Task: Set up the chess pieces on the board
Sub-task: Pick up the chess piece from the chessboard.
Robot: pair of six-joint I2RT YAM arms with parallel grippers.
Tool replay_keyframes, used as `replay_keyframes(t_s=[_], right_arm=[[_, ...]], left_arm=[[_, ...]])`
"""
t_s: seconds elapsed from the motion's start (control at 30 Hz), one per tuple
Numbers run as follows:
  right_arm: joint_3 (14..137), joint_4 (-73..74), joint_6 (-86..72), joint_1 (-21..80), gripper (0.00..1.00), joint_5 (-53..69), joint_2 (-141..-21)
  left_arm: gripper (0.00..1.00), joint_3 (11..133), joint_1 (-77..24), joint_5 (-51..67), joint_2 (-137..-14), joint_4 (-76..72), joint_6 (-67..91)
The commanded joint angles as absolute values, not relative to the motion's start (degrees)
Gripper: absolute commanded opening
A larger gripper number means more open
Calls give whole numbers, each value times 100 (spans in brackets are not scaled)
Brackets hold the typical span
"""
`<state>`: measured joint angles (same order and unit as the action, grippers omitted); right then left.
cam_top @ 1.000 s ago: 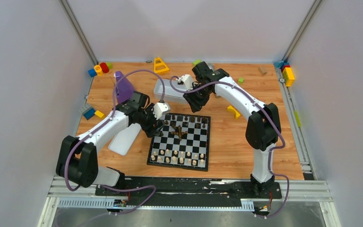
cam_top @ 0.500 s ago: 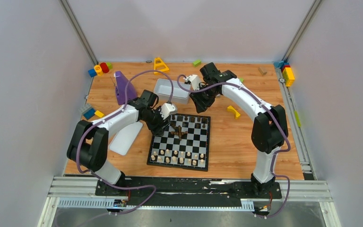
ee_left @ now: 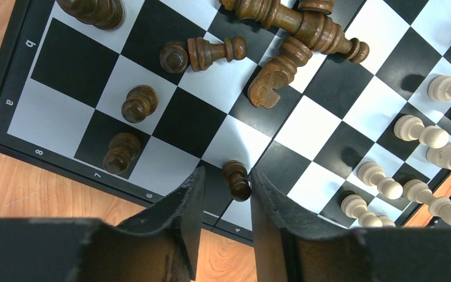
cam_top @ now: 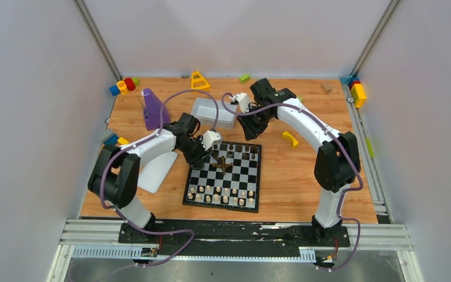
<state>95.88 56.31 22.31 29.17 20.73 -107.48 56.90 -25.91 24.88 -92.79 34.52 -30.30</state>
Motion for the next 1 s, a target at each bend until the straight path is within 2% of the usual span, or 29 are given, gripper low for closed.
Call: replay_keyframes(t_s=[0.0,0.23,0.3,0.57,0.97], right_arm=[[9535,5491,2171,2898,32,2205,-10499],[9489,5481,2160,2829,30,2189,-10440],[9471,5478,2123,2769,29,2217,-10406],[9292,5322,1713,2063,27,2525,-10113],[8573,4992,1627,923,27,3104,-9416]], left_arm=[[38,5983,-2632,2650,-9363,3556,-3120],[15,6198,-2645,2740,-9393,3870,-3229],[12,6330,-2646,2746,-9344,3997,-3240],[10,7197,-3005,2757,-9314,4386,-3076],[10,8931,-3993,2493,-10681,4550,-2848]])
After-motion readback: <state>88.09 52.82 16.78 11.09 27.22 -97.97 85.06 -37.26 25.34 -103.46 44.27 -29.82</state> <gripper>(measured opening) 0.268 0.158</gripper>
